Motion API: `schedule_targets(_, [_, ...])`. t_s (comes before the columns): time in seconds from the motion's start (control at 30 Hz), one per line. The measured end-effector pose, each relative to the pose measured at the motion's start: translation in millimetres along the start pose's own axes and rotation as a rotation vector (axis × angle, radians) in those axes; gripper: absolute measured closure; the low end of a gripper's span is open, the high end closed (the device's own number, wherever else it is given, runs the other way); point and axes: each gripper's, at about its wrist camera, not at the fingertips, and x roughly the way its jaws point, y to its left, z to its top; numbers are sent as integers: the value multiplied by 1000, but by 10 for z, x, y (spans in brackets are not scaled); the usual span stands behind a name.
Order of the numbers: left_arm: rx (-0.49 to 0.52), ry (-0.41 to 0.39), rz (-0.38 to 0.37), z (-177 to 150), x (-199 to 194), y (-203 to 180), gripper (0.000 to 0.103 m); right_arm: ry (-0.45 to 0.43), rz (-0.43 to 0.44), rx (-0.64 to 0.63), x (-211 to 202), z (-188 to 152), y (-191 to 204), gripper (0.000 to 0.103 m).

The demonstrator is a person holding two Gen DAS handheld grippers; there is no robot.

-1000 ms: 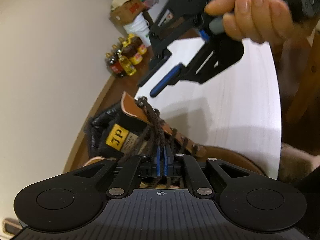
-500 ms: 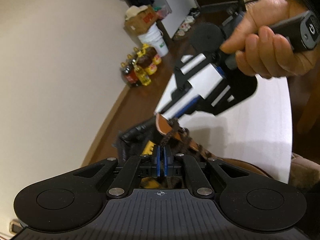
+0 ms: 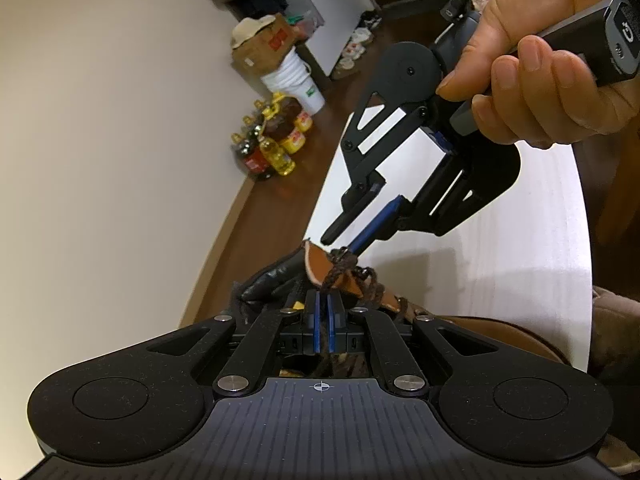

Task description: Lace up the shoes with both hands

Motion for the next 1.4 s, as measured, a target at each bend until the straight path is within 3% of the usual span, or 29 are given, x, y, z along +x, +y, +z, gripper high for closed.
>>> schedule_targets(0.3, [-33,16,3,-56,-38,12,99,18,-44,-41,130,82,83,87])
schedule_targets(0.37, [-49,15,2,-51,-40,29,99,23,-58,-74,133,81,126,100])
schedule_targets(0.47, [-72,13,1,-44,-43,56,97,15,-63,-117,110,67,179,101])
schedule_targets(0.57, [-95,10,-1,-37,-46,82,90,-64,-41,-132,-32,60,198,101])
schedule_targets(0.63, [-110,9,-2,-33,-48,100,76,-170,-26,-134,-251,111,199,102])
schedule_targets(0.73, [-119,-2,-14,-47,-103,107,76,-265,-54,-168,-488,141,215,102])
schedule_targets(0.83, [-131,-15,-25,-108,-215,118,76,-257,-150,-283,-646,75,281,99])
schedule_targets(0.87, [-139,-19,-26,-142,-260,129,76,-235,-186,-357,-631,17,339,97])
schedule_targets(0.93, [-163,-17,-22,-209,-308,182,76,-199,-237,-471,-577,-78,428,85])
schedule_targets(1.0, [-191,-7,-9,-299,-372,224,73,-149,-336,-664,-423,-261,582,85])
schedule_targets(1.03, [-202,0,0,-339,-397,237,73,-119,-327,-650,-354,-272,586,85])
schedule_targets(1.17, [-254,48,46,-471,-421,310,73,-63,-176,-377,-182,-139,412,83])
schedule_targets(1.33, [-347,82,64,-642,-470,388,73,-25,-126,-237,127,-86,276,77])
schedule_targets(1.4, [-337,84,49,-650,-476,351,73,-12,-115,-197,241,-79,219,77])
